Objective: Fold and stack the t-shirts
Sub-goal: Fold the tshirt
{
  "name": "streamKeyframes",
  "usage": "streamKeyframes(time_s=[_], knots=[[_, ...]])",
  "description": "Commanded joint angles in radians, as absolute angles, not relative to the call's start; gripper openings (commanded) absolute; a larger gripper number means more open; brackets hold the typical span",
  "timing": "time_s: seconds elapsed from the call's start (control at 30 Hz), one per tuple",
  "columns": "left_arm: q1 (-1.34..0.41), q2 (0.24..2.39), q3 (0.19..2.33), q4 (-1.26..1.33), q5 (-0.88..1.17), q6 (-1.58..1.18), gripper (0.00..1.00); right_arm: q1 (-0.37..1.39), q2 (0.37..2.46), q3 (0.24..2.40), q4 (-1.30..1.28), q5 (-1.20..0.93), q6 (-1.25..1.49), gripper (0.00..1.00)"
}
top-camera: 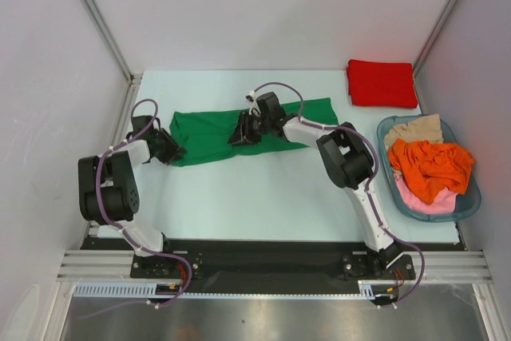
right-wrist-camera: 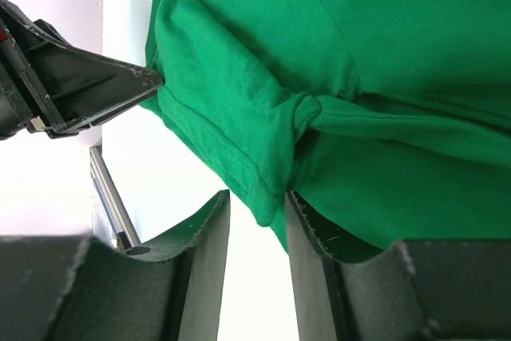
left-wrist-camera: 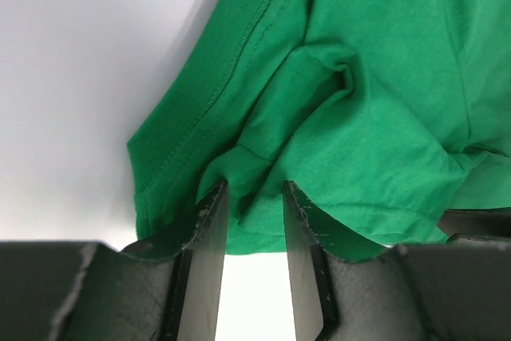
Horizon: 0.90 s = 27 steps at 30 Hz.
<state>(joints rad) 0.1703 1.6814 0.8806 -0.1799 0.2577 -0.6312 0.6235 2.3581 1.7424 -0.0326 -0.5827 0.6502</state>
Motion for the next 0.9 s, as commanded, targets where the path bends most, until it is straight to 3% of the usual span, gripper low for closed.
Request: streamKeyframes(time_s=[0.0,0.2,0.47,0.73,0.87], knots=[[0.166,1.690,0.882,-0.127,0.285,-0.646,0.38,0.618,2.349,1.769,-0.012,-0.612,0.630,0.40],[0.163,1.689,0.864,-0.104,0.304,-0.652,0.31,0.618,2.359,1.769,-0.018,-0.611,0.626,0.40],[0.158,1.655,0.868,-0.095,0.344,-0.649,0.01,0.621,2.379,1.775,-0.012,-0.620,0.638,0.35],[0.123,1.546,0.828,-0.100,0.354,-0.680,0.00,0.621,2.407,1.807,-0.018,-0.624,0.658,0.28],[0.120,1.494,0.811,-0.103,0.351,-0.693,0.00,0.618,2.411,1.805,-0.011,-0.634,0.675,0.16]])
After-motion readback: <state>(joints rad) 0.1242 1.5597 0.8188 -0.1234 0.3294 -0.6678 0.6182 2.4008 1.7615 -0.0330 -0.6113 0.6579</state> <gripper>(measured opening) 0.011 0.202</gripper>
